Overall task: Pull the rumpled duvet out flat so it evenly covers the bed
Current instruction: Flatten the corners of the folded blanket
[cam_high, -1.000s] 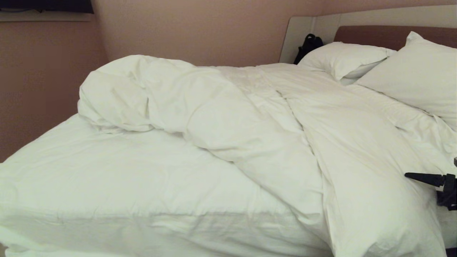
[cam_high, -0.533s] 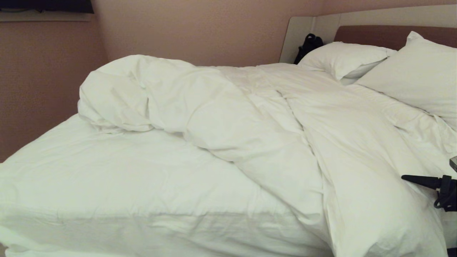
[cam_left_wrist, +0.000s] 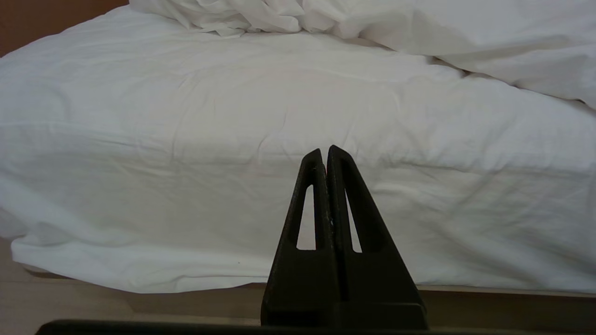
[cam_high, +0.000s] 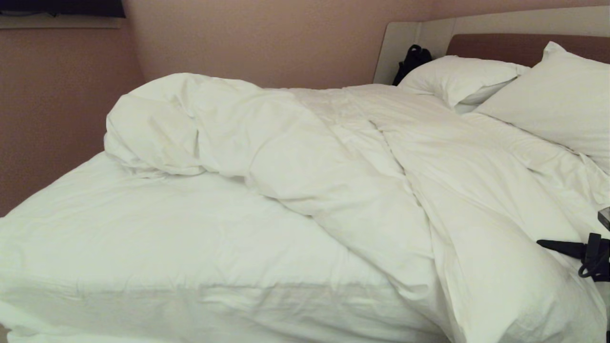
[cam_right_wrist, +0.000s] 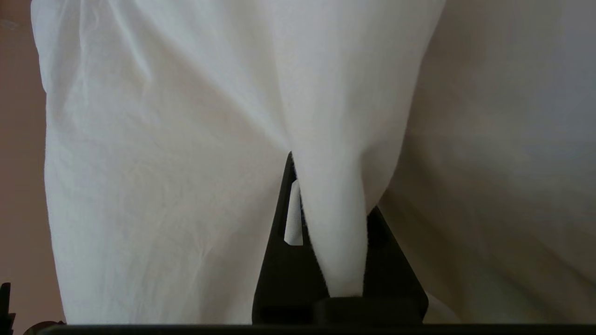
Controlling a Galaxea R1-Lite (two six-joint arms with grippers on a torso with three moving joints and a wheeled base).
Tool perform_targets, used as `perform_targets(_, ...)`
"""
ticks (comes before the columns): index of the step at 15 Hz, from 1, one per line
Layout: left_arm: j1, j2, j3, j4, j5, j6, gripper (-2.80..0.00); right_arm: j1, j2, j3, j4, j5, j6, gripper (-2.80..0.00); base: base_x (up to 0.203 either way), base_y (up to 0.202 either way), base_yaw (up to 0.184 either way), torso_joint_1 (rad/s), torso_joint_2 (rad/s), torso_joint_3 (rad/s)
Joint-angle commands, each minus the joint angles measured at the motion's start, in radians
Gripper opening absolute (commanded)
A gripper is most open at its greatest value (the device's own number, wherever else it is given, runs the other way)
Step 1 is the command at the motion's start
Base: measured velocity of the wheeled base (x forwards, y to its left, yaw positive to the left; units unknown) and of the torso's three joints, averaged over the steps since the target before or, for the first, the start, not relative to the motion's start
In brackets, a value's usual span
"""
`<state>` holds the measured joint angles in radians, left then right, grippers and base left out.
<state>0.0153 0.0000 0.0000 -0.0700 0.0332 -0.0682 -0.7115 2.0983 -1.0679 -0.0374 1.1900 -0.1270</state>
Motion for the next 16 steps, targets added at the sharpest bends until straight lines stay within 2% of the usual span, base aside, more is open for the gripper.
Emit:
perform_targets(1, 0.0, 0.0, 0.0, -0.001, 0.001, -0.001, -2.8, 0.0, -0.004, -0.001, -0.004, 0.01, -0.002, -2.8, 0.0, 0.0, 0.0, 0.0, 0.0, 0.0)
perform_targets(6, 0.0, 0.0, 0.0, -0.001, 0.001, -0.001, -2.8, -0.024, -0.03, -0.003, -0.002, 0.015, 0.004, -2.8, 0.0, 0.0, 0.0, 0.0, 0.0, 0.0)
perform_targets(12, 0.0, 0.0, 0.0, -0.001, 0.001, -0.001, -2.8, -0.147, -0.142, -0.045, 0.093, 0.045, 0.022, -2.8, 0.0, 0.0, 0.0, 0.0, 0.0, 0.0)
perform_targets(13, 0.0, 0.002, 0.0, -0.001, 0.001, -0.001, -2.8, -0.174, -0.149, -0.072, 0.107, 0.055, 0.045, -2.8, 0.0, 0.0, 0.0, 0.0, 0.0, 0.0)
perform_targets(16, 0.0, 0.001, 0.0, -0.001, 0.001, -0.001, -2.8, -0.272, -0.137, -0.175, 0.118, 0.151, 0.17, -2.8, 0.0, 0.0, 0.0, 0.0, 0.0, 0.0)
